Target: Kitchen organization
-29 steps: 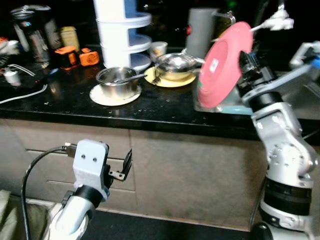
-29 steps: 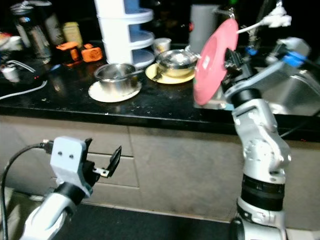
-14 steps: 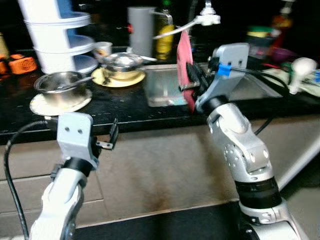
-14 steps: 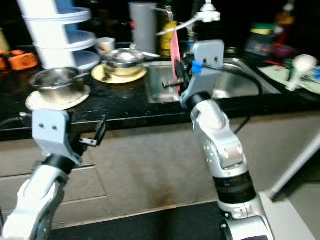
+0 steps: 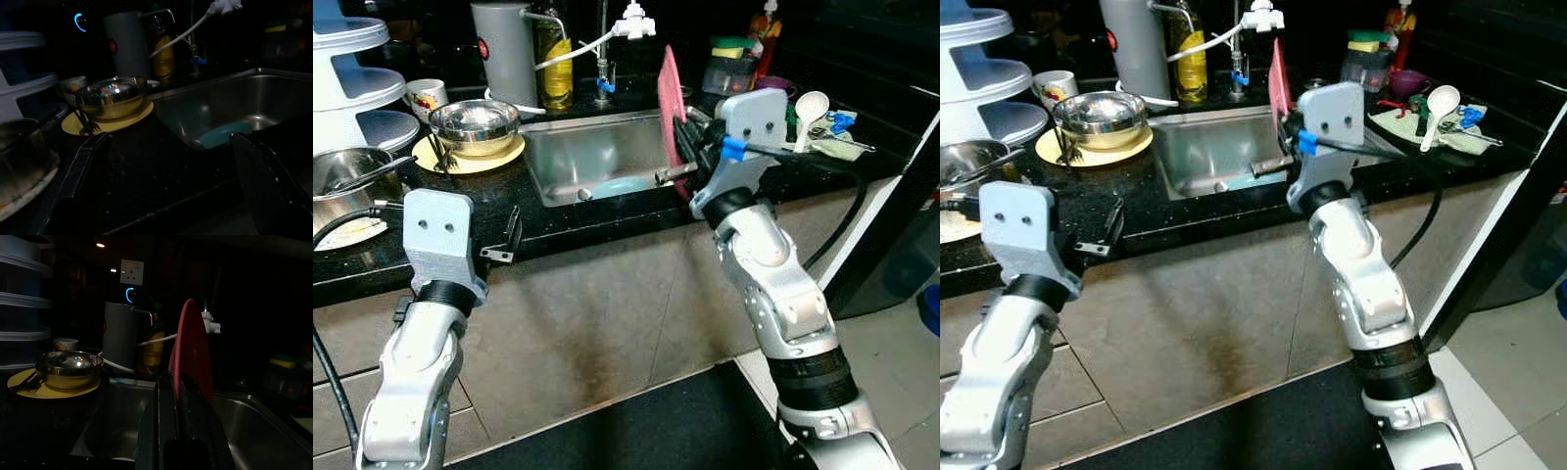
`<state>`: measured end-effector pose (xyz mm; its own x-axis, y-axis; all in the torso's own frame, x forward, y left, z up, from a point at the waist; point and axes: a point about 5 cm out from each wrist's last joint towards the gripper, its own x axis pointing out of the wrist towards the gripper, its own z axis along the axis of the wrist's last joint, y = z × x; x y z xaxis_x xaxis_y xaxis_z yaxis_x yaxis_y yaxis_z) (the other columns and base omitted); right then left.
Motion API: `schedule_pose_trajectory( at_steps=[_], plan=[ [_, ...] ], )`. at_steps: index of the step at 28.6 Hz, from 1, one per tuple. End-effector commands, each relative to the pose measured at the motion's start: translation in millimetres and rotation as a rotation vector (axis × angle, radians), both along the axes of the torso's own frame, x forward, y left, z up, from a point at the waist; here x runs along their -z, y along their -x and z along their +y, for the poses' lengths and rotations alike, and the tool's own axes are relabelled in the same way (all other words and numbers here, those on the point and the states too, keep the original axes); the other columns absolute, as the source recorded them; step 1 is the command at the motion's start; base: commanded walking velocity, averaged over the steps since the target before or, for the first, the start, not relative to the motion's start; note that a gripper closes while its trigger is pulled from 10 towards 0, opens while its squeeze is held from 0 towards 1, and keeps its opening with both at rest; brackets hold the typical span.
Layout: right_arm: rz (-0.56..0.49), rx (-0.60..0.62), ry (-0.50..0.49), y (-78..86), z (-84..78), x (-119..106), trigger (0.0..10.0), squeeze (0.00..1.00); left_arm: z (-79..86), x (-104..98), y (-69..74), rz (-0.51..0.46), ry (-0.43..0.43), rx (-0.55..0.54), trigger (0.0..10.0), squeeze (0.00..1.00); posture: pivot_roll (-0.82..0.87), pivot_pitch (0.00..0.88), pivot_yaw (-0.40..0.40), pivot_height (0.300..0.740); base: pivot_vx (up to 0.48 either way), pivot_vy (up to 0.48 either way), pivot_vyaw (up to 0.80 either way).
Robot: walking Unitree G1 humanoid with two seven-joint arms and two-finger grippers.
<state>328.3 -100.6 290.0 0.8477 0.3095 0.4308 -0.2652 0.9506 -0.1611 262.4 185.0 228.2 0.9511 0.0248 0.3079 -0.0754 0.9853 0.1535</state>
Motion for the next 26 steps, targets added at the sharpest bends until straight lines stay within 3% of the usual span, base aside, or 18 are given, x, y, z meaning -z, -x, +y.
schedule_pose_trajectory(
  at_steps=[1,23,26],
  plan=[
    [-0.021,0.012,0.025,0.0,-0.3,1.1,10.0,0.0,3.9,2.5,-0.9,0.015,-0.018,-0.015,10.0,0.0,0.07,0.0,-0.024,0.74,0.386,0.0,0.0],
    [-0.018,0.032,0.069,-2.8,-2.8,9.5,10.0,0.0,1.7,2.5,-3.5,0.013,-0.029,0.002,10.0,0.0,0.07,0.0,-0.027,0.74,0.391,0.0,0.0],
    [-0.017,0.054,0.144,-5.2,-1.4,11.8,10.0,0.0,-0.8,4.1,-3.6,0.019,-0.026,0.019,10.0,0.0,0.07,0.0,-0.026,0.74,0.371,0.0,0.0]
  ],
)
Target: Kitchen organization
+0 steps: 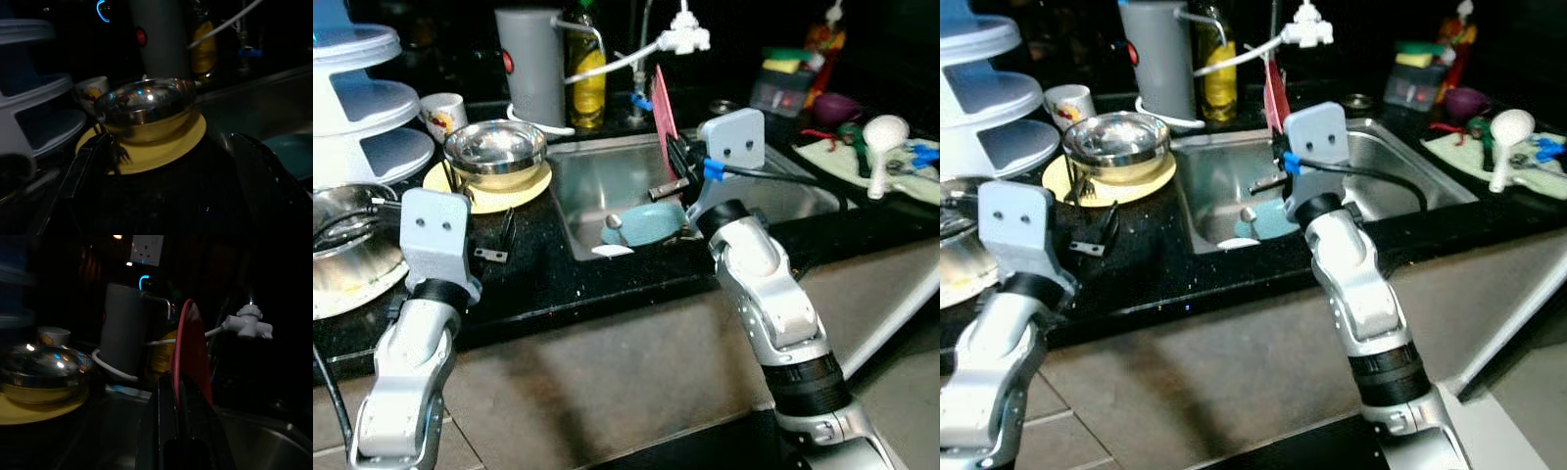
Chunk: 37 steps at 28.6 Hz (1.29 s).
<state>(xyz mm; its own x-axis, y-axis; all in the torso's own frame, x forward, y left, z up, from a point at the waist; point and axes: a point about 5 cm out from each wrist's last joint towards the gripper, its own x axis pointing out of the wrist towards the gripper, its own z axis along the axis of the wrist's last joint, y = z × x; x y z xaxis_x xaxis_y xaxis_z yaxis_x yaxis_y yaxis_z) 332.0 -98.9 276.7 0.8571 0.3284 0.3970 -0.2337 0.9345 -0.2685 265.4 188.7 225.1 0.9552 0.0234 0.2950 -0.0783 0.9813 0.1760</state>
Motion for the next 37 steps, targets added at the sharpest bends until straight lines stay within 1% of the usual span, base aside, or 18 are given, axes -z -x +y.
schedule_pose_trajectory(
  at_steps=[1,2,6,7,8,12,17,19,20,21,23,27,28,30,31,34,36,37],
  plan=[
    [0.0,0.05,0.133,-4.4,-1.6,4.7,10.0,0.0,-6.7,2.5,-0.8,0.012,0.002,0.042,10.0,0.0,0.07,0.0,-0.026,0.74,0.352,0.0,0.0],
    [0.0,0.05,0.133,-4.4,-1.6,4.7,10.0,0.0,-6.7,2.5,-0.8,0.012,0.002,0.042,10.0,0.0,0.07,0.0,-0.026,0.74,0.352,0.0,0.0],
    [0.16,0.137,0.351,-16.9,-3.0,31.7,10.0,0.0,-16.6,8.0,0.1,0.035,-0.008,0.104,10.0,0.0,0.07,0.0,-0.026,0.74,0.144,0.0,0.0],
    [0.16,0.137,0.351,-16.9,-3.0,31.7,10.0,0.0,-16.6,8.0,0.1,0.035,-0.008,0.104,10.0,0.0,0.07,0.0,-0.026,0.74,0.0,0.0,0.0],
    [0.215,0.153,0.407,-19.9,-3.9,40.4,10.0,0.0,-21.3,10.8,0.9,0.046,-0.022,0.126,10.0,0.0,0.07,0.0,-0.028,0.74,0.0,0.0,0.0],
    [0.289,0.132,0.385,-21.6,-0.4,47.4,10.0,0.0,-24.6,13.2,2.4,0.054,-0.024,0.134,10.0,0.0,0.07,0.0,-0.03,0.74,0.0,0.0,0.0],
    [0.345,0.074,0.394,-21.5,11.3,55.9,10.0,0.0,-28.3,16.4,5.5,0.065,-0.026,0.146,10.0,0.0,0.07,0.0,-0.033,0.74,0.0,0.0,0.0],
    [0.401,0.038,0.441,-19.7,17.7,68.6,10.0,0.0,-33.0,19.1,8.6,0.077,-0.035,0.17,10.0,0.0,0.08,0.0,-0.036,0.74,0.0,0.0,0.0],
    [0.498,0.003,0.464,-16.6,22.5,86.5,10.0,0.0,-38.8,23.7,13.3,0.094,-0.043,0.196,10.0,0.0,0.08,0.0,-0.037,0.74,0.0,0.0,0.0],
    [0.498,0.003,0.464,-16.6,22.5,86.5,10.0,0.0,-38.8,23.7,13.3,0.094,-0.043,0.196,10.0,0.0,0.08,0.0,-0.037,0.74,0.0,0.0,0.0],
    [0.545,-0.026,0.444,-14.6,26.7,96.1,10.0,0.0,-44.0,28.2,18.2,0.108,-0.05,0.214,10.0,0.0,0.08,0.0,-0.038,0.74,0.0,0.0,0.0],
    [0.576,-0.117,0.313,-11.7,36.5,100.9,10.0,0.0,-48.2,32.3,23.2,0.114,-0.055,0.219,10.0,0.0,0.08,0.0,-0.039,0.74,0.0,0.0,0.0],
    [0.57,-0.098,0.271,-13.1,35.6,99.5,10.0,1.0,-48.1,32.5,23.2,0.114,-0.056,0.218,10.0,0.0,0.08,0.0,-0.04,0.74,0.0,0.0,0.0],
    [0.552,-0.087,0.227,-14.3,34.7,97.1,10.0,1.0,-47.7,32.4,22.9,0.114,-0.055,0.215,10.0,0.0,0.08,0.0,-0.041,0.74,0.0,0.0,0.0],
    [0.531,-0.097,0.179,-14.0,34.3,92.2,10.0,1.0,-47.6,32.3,23.0,0.113,-0.057,0.213,10.0,0.0,0.08,0.0,-0.04,0.74,0.0,0.0,0.0],
    [0.497,-0.09,0.137,-14.3,32.1,85.7,10.0,1.0,-47.7,32.3,23.3,0.113,-0.062,0.211,10.0,0.0,0.08,0.0,-0.039,0.74,0.0,0.0,0.0],
    [0.497,-0.09,0.137,-14.3,32.1,85.7,10.0,1.0,-47.7,32.3,23.3,0.113,-0.062,0.211,10.0,0.0,0.08,0.0,-0.039,0.74,0.0,0.0,0.0],
    [0.472,-0.104,0.077,-13.5,30.2,79.4,10.0,0.96,-47.7,32.3,23.4,0.113,-0.065,0.209,10.0,0.0,0.08,0.0,-0.039,0.74,0.0,0.0,0.0]
  ],
)
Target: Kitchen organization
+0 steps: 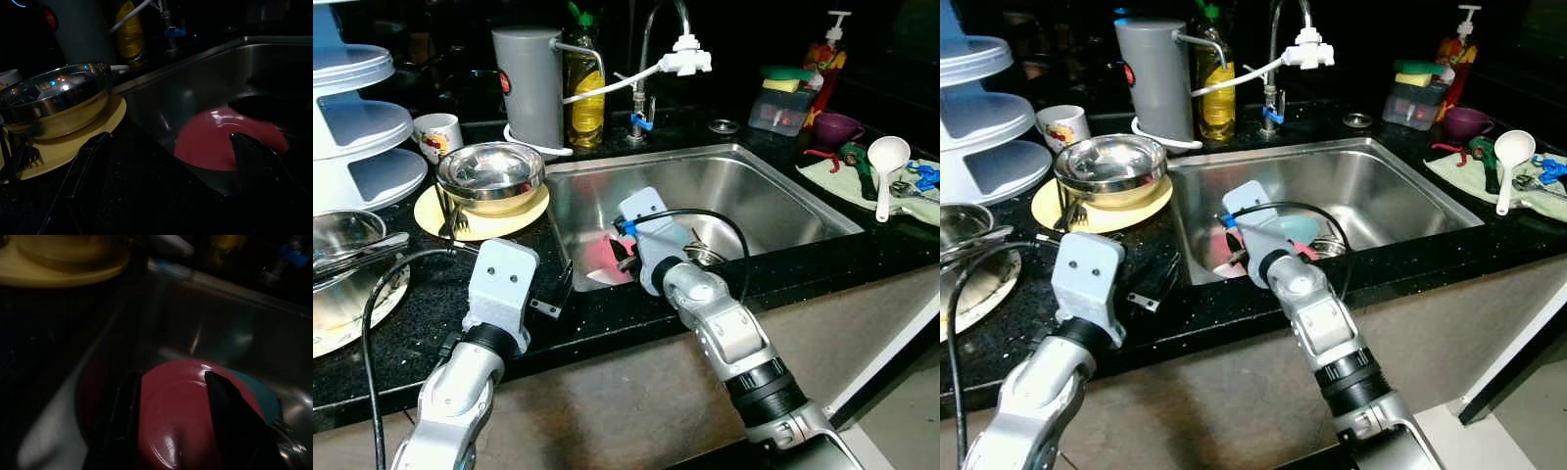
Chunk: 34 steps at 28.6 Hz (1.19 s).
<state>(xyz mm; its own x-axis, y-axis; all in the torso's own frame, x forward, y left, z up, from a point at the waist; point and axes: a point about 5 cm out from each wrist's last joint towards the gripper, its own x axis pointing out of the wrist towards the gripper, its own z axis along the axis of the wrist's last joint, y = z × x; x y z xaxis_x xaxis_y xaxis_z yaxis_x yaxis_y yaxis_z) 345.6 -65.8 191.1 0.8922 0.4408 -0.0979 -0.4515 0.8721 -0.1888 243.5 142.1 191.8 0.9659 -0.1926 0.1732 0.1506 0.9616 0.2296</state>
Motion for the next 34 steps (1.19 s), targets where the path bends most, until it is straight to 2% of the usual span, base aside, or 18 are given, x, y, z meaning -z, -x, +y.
schedule_pose_trajectory(
  at_steps=[1,2,3,5,6,7,8,11,12,13,23,34],
  plan=[
    [-0.094,-0.002,-0.238,5.0,-10.4,-24.1,10.0,0.0,-0.6,-1.3,2.1,-0.009,-0.011,-0.008,10.0,0.0,0.08,0.0,-0.037,0.74,0.0,0.0,0.0],
    [-0.094,-0.002,-0.238,5.0,-10.4,-24.1,10.0,0.0,-0.6,-1.3,2.1,-0.009,-0.011,-0.008,10.0,0.0,0.08,0.0,-0.037,0.74,0.0,0.0,0.0],
    [-0.106,0.0,-0.321,7.0,-14.7,-29.4,10.0,0.0,-0.3,-1.4,2.5,-0.009,-0.011,-0.01,10.0,0.0,0.07,0.0,-0.036,0.74,0.0,0.0,0.0],
    [-0.106,0.0,-0.321,7.0,-14.7,-29.4,10.0,0.0,-0.3,-1.4,2.5,-0.009,-0.011,-0.01,10.0,0.0,0.07,0.0,-0.036,0.74,0.0,0.0,0.0],
    [-0.128,-0.032,-0.477,13.9,-23.3,-39.0,10.0,0.0,0.4,-1.7,3.0,-0.009,-0.01,-0.018,10.0,0.0,0.07,0.0,-0.032,0.74,0.0,0.0,0.0],
    [-0.131,-0.051,-0.526,16.7,-25.6,-41.4,10.0,0.0,0.7,-1.9,3.1,-0.01,-0.01,-0.02,10.0,0.0,0.07,0.0,-0.032,0.74,0.0,0.0,0.0],
    [-0.131,-0.051,-0.526,16.7,-25.6,-41.4,10.0,0.0,0.7,-1.9,3.1,-0.01,-0.01,-0.02,10.0,0.0,0.07,0.0,-0.032,0.74,0.0,0.0,0.0],
    [-0.136,-0.204,-0.699,37.0,-30.5,-44.1,10.0,0.0,3.0,-2.9,3.2,-0.008,0.004,-0.041,10.0,0.0,0.07,0.0,-0.029,0.74,0.0,0.0,0.0],
    [-0.136,-0.204,-0.699,37.0,-30.5,-44.1,10.0,0.0,3.0,-2.9,3.2,-0.008,0.004,-0.041,10.0,0.0,0.07,0.0,-0.029,0.74,0.0,0.0,0.0],
    [-0.132,-0.249,-0.755,44.9,-33.7,-41.0,10.0,0.0,4.2,-3.3,3.3,-0.004,0.009,-0.05,10.0,0.0,0.07,0.0,-0.029,0.74,0.0,0.0,0.0],
    [-0.05,-0.213,-0.684,50.0,-37.6,-10.1,10.0,0.0,4.3,-3.4,8.0,0.005,-0.005,-0.058,10.0,0.0,0.07,0.0,-0.023,0.74,-0.073,0.0,0.0],
    [-0.021,-0.213,-0.78,65.1,-43.1,4.4,10.0,0.0,2.7,2.7,17.0,0.033,0.002,-0.05,10.0,0.0,0.07,0.0,-0.03,0.74,-0.261,0.0,0.0]
  ],
)
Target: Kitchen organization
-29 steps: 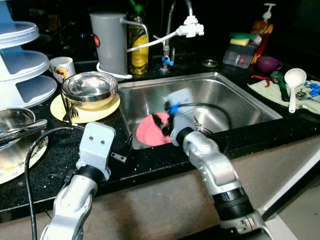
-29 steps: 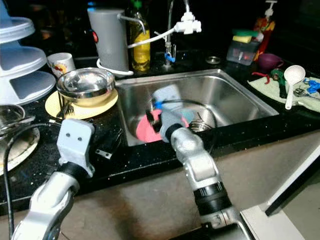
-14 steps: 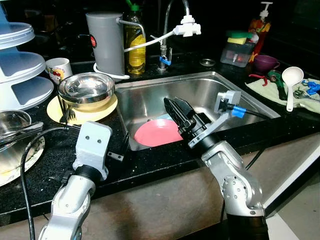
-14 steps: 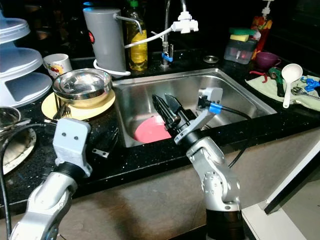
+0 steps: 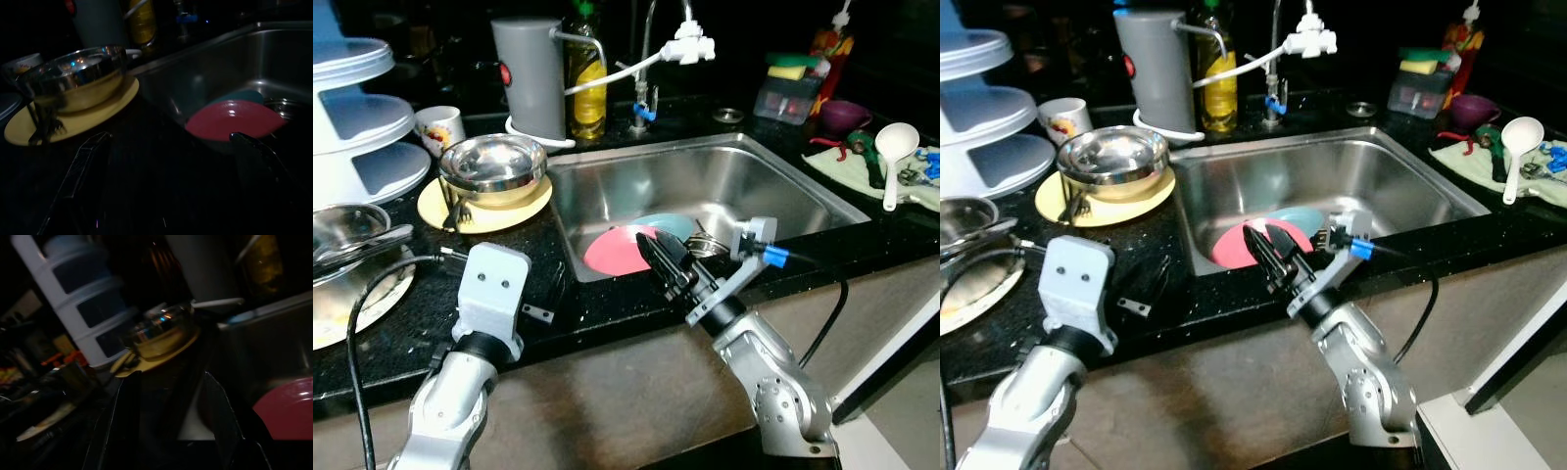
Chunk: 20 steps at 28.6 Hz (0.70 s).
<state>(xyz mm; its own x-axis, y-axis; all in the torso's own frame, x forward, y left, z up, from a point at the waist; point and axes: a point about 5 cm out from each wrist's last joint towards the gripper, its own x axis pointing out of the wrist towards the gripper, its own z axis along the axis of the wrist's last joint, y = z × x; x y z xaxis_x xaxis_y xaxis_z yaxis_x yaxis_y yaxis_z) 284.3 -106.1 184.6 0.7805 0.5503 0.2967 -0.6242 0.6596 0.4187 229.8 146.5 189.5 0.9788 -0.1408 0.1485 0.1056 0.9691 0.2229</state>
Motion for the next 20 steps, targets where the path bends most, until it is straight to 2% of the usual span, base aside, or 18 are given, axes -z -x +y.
schedule_pose_trajectory(
  at_steps=[1,7,13,20],
  plan=[
    [-0.015,0.007,-0.029,3.8,-2.9,-2.1,10.0,0.0,-1.7,0.4,3.3,0.007,-0.001,0.003,10.0,0.0,0.07,0.0,-0.03,0.74,-0.266,0.0,0.0],
    [0.03,0.039,-0.026,12.3,-2.7,12.8,10.0,0.0,0.2,4.6,8.8,0.027,-0.002,-0.008,10.0,0.0,0.08,0.0,-0.035,0.74,-0.268,0.0,0.0],
    [0.039,0.04,-0.013,13.9,-1.9,15.3,10.0,0.0,0.2,4.3,8.5,0.024,-0.004,-0.008,10.0,0.0,0.07,0.0,-0.033,0.74,-0.264,0.0,0.0],
    [0.055,0.036,0.138,19.2,-6.0,26.7,10.0,0.0,1.1,6.4,12.6,0.036,0.006,-0.018,10.0,0.0,0.08,0.0,-0.036,0.74,-0.265,0.0,0.0]
  ],
)
